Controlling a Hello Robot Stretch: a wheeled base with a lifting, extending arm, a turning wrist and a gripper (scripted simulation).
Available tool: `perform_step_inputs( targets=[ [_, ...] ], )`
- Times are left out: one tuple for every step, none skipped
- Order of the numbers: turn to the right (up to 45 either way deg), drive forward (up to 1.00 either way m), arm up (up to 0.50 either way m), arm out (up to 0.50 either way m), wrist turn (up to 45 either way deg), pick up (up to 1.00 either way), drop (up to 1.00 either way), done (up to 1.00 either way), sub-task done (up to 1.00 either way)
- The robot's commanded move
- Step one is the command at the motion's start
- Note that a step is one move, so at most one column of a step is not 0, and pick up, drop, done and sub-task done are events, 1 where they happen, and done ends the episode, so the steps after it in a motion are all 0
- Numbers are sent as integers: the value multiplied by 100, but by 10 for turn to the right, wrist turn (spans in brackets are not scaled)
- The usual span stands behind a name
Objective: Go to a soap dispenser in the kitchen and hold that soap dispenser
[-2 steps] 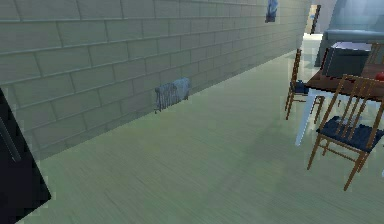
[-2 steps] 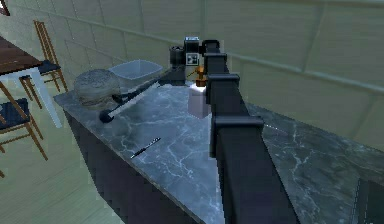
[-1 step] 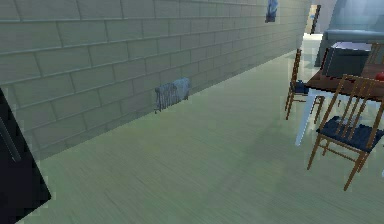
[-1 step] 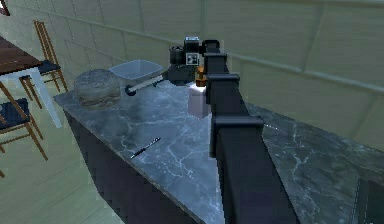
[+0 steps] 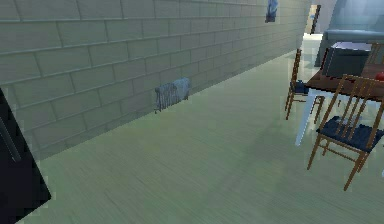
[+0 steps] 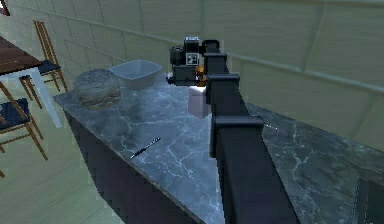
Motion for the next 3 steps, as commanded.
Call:
perform_step_inputs(
  targets=[
    [0, 0, 0, 0, 30, 0, 0, 0, 0],
    [0, 0, 0, 0, 0, 100, 0, 0, 0],
    [0, 0, 0, 0, 0, 0, 0, 100, 0]
  ],
)
